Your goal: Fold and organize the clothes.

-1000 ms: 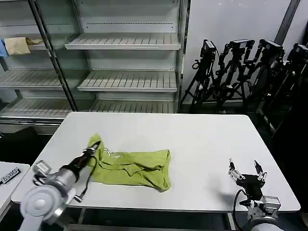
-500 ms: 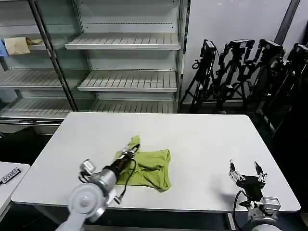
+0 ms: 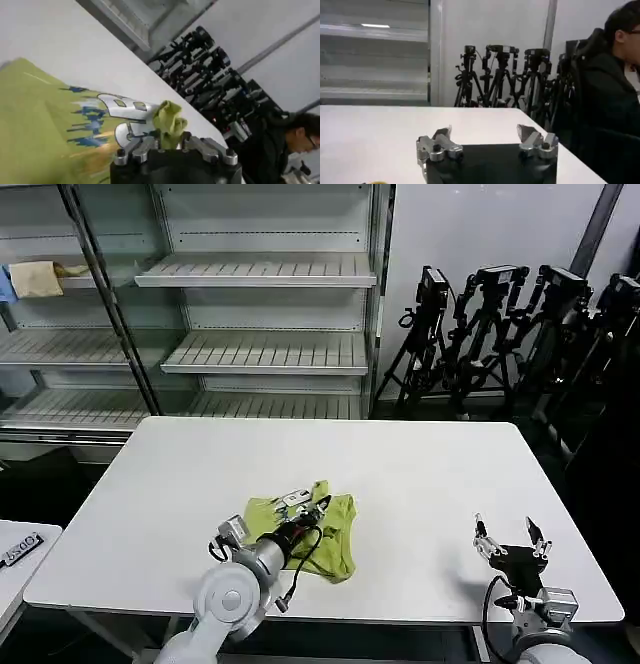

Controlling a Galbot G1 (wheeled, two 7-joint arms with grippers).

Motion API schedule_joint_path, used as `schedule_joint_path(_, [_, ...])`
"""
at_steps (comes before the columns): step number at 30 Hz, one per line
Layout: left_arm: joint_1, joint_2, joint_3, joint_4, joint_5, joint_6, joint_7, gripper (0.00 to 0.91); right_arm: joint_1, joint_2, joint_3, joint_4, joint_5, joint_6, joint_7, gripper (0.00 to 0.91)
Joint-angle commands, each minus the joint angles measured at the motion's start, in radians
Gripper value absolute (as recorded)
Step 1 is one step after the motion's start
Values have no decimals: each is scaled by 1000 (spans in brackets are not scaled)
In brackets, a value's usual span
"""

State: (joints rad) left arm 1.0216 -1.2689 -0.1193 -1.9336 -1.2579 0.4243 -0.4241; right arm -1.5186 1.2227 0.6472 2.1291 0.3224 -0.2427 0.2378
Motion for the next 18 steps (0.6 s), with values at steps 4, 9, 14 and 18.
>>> schedule_joint_path(4, [35,9,-18,-71,33,10,21,907,14,-4,-7,-11,2,-2,0,907])
schedule_joint_path(9, [82,60,-125,-155,-16,7,9,907,20,-4,-11,-16,4,-2,0,907])
schedule_joint_path(14, [138,150,-255,-170,3,10,7,907,29,5,-23,-18,1,-2,0,907])
schedule_joint_path(18, [175,213,-323,-147,4,12,-1,907,33,10,-32,-17,-2,-1,0,907])
